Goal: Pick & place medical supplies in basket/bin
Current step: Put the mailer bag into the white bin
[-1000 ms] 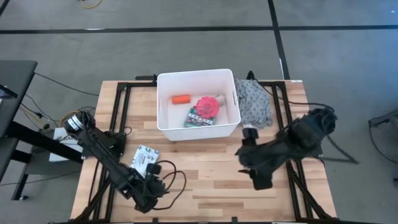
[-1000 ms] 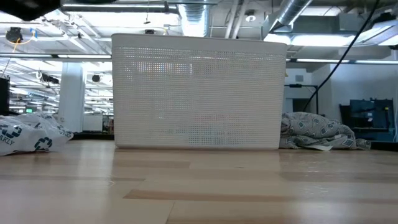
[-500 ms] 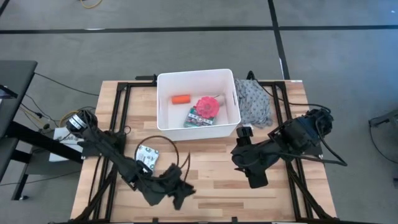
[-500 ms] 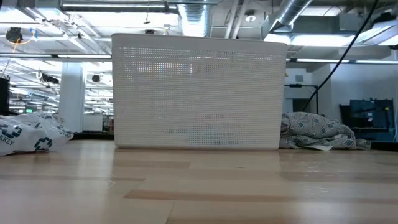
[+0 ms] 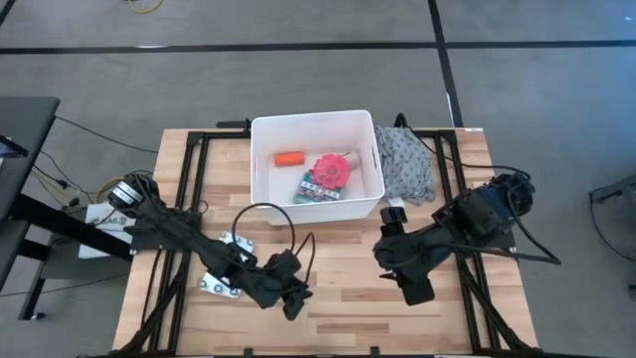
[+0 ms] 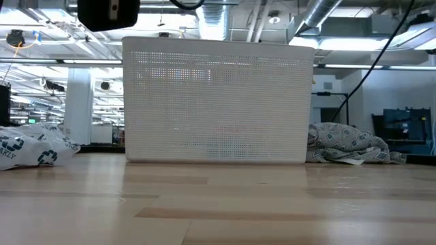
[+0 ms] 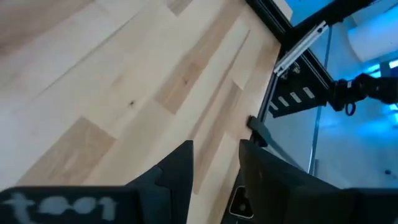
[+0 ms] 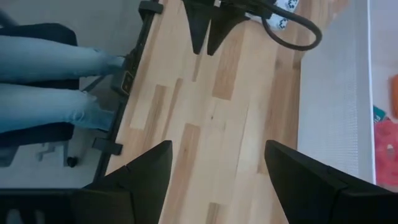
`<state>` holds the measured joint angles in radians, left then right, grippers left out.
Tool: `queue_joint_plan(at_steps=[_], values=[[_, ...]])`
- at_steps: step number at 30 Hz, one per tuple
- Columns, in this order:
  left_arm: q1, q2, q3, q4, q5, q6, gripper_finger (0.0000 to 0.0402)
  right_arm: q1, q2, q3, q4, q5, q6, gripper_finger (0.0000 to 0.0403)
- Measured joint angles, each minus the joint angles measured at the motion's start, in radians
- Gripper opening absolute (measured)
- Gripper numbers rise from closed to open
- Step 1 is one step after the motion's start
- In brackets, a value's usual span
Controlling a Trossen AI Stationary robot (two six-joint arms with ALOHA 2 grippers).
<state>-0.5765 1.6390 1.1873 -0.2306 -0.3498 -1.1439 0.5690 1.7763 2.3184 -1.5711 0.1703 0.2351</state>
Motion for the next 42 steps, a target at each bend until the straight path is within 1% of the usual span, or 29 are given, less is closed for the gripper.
queue_joint_plan(at_steps=[2,5,8,10,12,13,15,16,18,22,25,27,28,29,33,35,36,38,40,42], values=[[0.007,0.0,0.0,0.001,0.003,0.016,0.0117,0.007,-0.002,0.0,0.0,-0.002,-0.004,0.0249],[0.029,0.0,0.0,0.023,-0.015,0.05,0.0117,0.006,-0.005,0.0,0.0,-0.011,-0.039,0.0249],[0.065,0.0,0.0,0.01,-0.041,0.079,0.0117,0.006,-0.005,0.0,0.0,-0.014,-0.042,0.0249],[0.088,0.0,0.0,0.011,-0.047,-0.01,0.0117,0.006,-0.005,0.0,0.0,-0.014,-0.042,0.0249],[0.108,0.0,0.0,0.005,-0.003,-0.096,0.0117,0.006,-0.005,0.0,0.0,-0.014,-0.043,0.0249],[0.116,0.0,0.0,0.002,0.026,-0.102,0.0117,0.006,-0.005,0.0,0.0,-0.014,-0.043,0.0249],[0.126,0.0,0.0,0.0,0.056,-0.018,0.0117,0.006,-0.005,0.0,0.0,-0.014,-0.043,0.0249],[0.132,0.0,0.0,0.0,0.053,0.033,0.0117,0.006,-0.005,0.0,0.0,-0.014,-0.043,0.0249],[0.14,0.0,0.0,0.001,0.037,0.087,0.0117,0.006,-0.005,0.0,0.0,-0.014,-0.043,0.0249],[0.154,0.0,0.0,-0.008,0.0,0.105,0.0117,0.006,-0.005,0.0,0.0,-0.015,-0.035,0.0249],[0.167,0.0,0.0,-0.007,-0.049,0.147,0.0117,0.006,-0.005,0.0,0.0,-0.015,-0.035,0.025],[0.185,0.0,0.0,-0.006,-0.044,0.115,0.0117,0.005,-0.005,0.0,0.0,-0.015,-0.035,0.025],[0.195,0.0,0.0,-0.009,-0.029,0.096,0.0117,0.005,-0.005,0.0,0.0,-0.015,-0.035,0.025],[0.204,0.0,0.0,-0.017,0.014,0.089,0.0117,0.005,-0.008,0.0,0.0,-0.015,-0.035,0.025],[0.199,0.0,0.0,-0.107,0.316,0.116,0.0117,0.005,-0.009,0.0,0.0,-0.016,-0.034,0.025],[0.173,-0.001,0.0,-0.151,0.452,0.013,0.0116,0.005,-0.01,0.0,0.0,-0.016,-0.034,0.025],[0.152,-0.002,0.0,-0.171,0.498,-0.039,0.0114,0.006,-0.013,0.0,0.0,-0.016,-0.034,0.025],[0.103,-0.006,0.0,-0.218,0.574,-0.13,0.0108,0.006,-0.018,0.0,0.0,-0.016,-0.034,0.025],[0.038,-0.006,0.002,-0.295,0.626,-0.239,0.0101,0.006,-0.022,0.0,0.0,-0.016,-0.034,0.025],[-0.036,-0.006,0.001,-0.39,0.614,-0.36,0.0094,0.006,-0.024,0.0,0.0,-0.016,-0.034,0.025]])
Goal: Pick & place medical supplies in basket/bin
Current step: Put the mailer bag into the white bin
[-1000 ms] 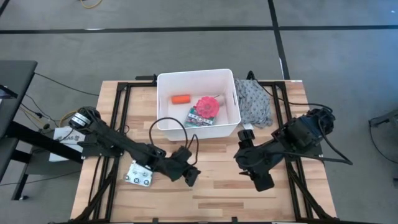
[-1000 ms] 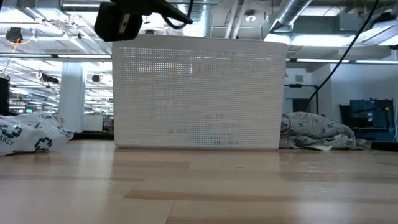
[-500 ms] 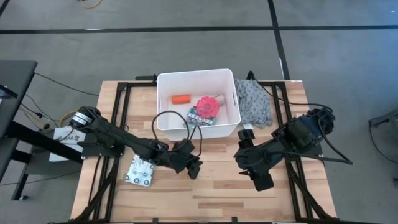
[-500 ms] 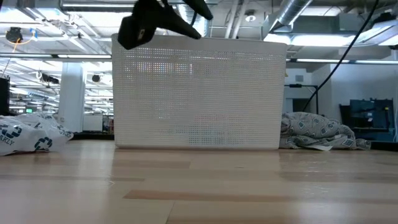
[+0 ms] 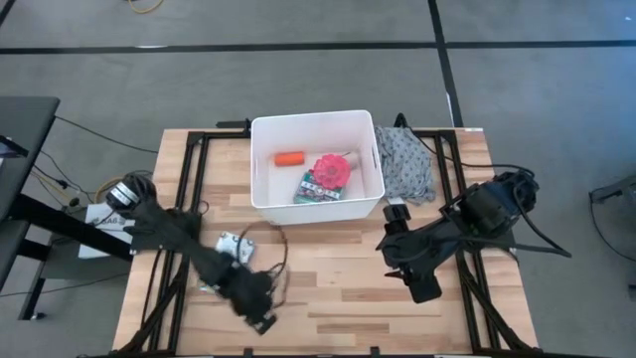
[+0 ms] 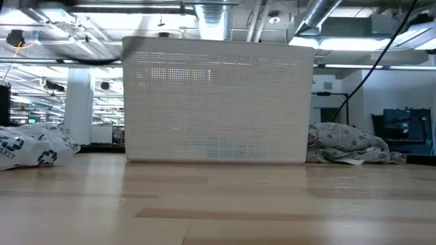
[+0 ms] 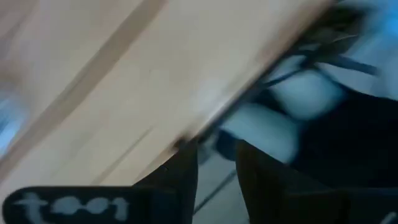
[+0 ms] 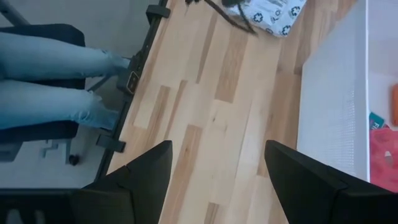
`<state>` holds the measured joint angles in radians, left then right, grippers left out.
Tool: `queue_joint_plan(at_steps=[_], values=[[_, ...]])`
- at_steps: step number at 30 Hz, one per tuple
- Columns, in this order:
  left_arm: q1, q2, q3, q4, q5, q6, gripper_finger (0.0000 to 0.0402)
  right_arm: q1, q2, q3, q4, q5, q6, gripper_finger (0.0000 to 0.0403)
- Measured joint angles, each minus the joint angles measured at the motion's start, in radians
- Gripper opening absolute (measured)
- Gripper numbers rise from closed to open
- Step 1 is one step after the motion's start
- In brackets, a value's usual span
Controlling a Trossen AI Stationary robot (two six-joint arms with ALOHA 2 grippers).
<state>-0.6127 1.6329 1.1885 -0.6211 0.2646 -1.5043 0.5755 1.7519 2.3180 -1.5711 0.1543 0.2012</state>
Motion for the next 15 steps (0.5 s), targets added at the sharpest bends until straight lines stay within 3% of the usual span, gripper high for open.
queue_joint_plan(at_steps=[4,8,15], values=[[-0.145,0.004,-0.001,-0.169,-0.216,-0.234,0.0084,0.0,-0.002,0.0,0.0,0.001,0.0,0.025],[-0.259,0.005,-0.001,-0.193,-0.43,-0.312,0.0085,-0.008,0.0,0.0,0.0,0.001,0.0,0.0249],[-0.313,0.015,0.0,-0.3,-0.356,-0.377,0.009,-0.03,0.002,0.0,0.0,0.001,0.01,0.0249]])
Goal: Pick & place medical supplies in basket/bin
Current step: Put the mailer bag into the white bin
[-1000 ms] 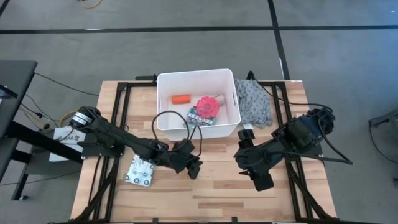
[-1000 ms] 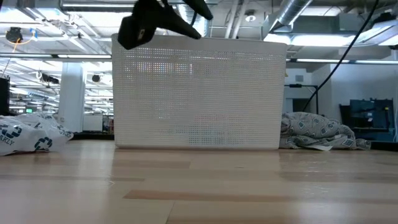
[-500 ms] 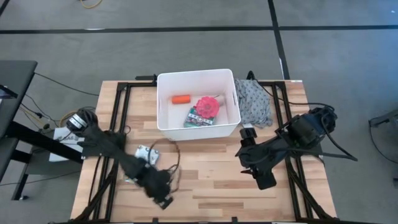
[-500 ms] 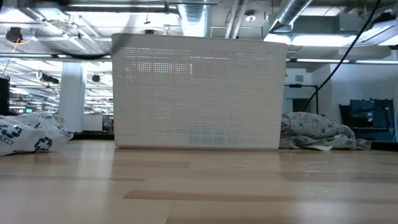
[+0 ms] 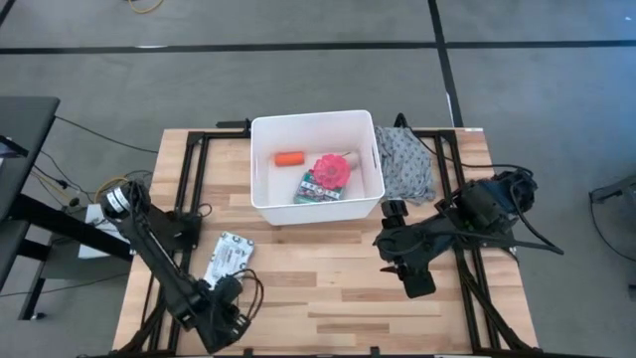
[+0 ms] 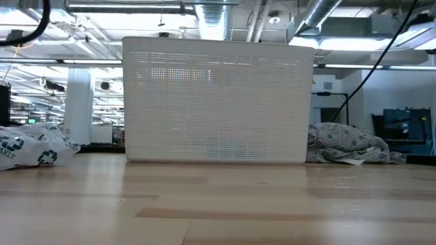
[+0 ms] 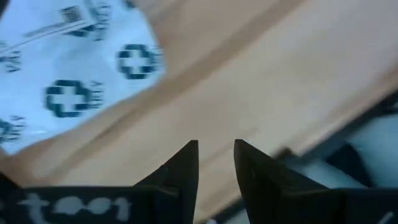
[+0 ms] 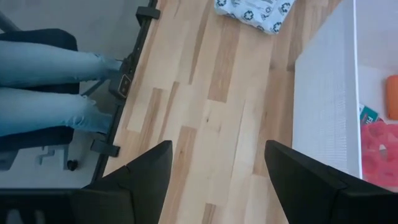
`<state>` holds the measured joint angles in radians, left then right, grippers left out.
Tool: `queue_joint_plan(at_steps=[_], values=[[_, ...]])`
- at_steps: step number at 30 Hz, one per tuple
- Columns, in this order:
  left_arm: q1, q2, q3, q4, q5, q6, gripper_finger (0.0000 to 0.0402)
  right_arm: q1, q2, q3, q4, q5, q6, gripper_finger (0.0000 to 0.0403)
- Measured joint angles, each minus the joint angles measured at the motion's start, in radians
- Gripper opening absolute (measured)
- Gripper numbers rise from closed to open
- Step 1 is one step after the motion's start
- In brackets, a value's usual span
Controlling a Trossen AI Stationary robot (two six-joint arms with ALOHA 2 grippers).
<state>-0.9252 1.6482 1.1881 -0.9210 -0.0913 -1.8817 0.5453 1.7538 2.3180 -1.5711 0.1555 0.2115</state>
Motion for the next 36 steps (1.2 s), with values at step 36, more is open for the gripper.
queue_joint_plan(at_steps=[36], values=[[0.051,0.154,0.116,-0.319,0.021,0.695,0.0093,-0.061,0.0,0.0,0.0,0.0,-0.034,0.0249]])
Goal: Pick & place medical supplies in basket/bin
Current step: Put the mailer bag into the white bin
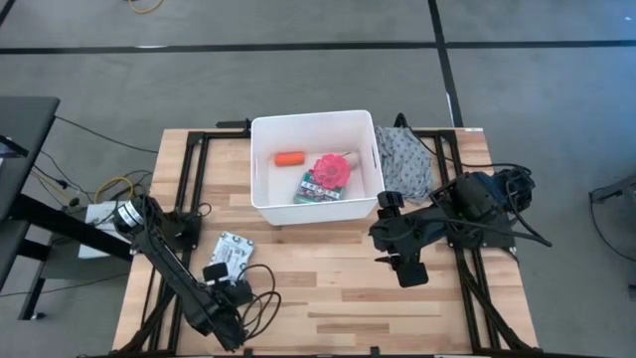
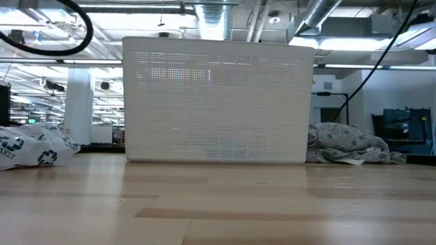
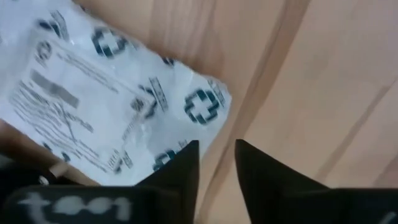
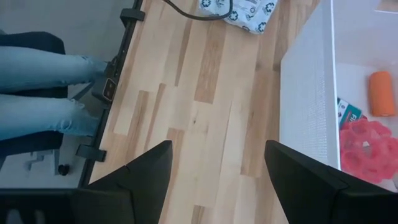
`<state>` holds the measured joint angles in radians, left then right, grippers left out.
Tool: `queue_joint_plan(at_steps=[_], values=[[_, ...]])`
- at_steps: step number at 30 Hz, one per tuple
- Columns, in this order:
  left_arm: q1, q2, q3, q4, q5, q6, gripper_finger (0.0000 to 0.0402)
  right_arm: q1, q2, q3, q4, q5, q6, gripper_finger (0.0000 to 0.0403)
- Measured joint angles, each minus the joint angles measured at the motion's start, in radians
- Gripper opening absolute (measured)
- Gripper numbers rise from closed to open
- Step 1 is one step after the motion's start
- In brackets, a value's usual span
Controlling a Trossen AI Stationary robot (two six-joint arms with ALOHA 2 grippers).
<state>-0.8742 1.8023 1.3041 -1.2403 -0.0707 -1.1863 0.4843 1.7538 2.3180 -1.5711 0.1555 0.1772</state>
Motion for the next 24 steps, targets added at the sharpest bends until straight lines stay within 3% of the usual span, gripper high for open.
queue_joint_plan(at_steps=[3,8,10,13,17,22,24], values=[[0.0,0.0,-0.007,0.008,-0.029,0.015,0.0127,0.0,0.0,0.0,0.0,0.0,0.0,0.0249],[-0.004,0.0,-0.066,0.054,0.05,0.058,0.0176,0.0,0.0,0.0,0.0,0.0,-0.001,0.0249],[-0.005,0.0,-0.084,0.038,0.037,0.077,0.0185,0.0,0.0,0.0,0.0,0.0,-0.002,0.0249],[-0.003,0.0,-0.103,-0.027,-0.028,0.091,0.0189,0.0,0.0,0.0,0.0,-0.001,-0.003,0.0249],[0.01,0.0,-0.14,-0.073,-0.042,0.123,0.0188,0.0,0.0,0.0,0.0,-0.001,-0.003,0.0249],[0.012,-0.001,-0.179,0.039,0.08,0.172,0.0186,0.0,0.0,0.0,0.0,-0.001,-0.004,0.025],[0.002,-0.001,-0.18,0.045,0.084,0.182,0.0186,0.0,0.0,0.0,0.0,-0.001,-0.005,0.025]])
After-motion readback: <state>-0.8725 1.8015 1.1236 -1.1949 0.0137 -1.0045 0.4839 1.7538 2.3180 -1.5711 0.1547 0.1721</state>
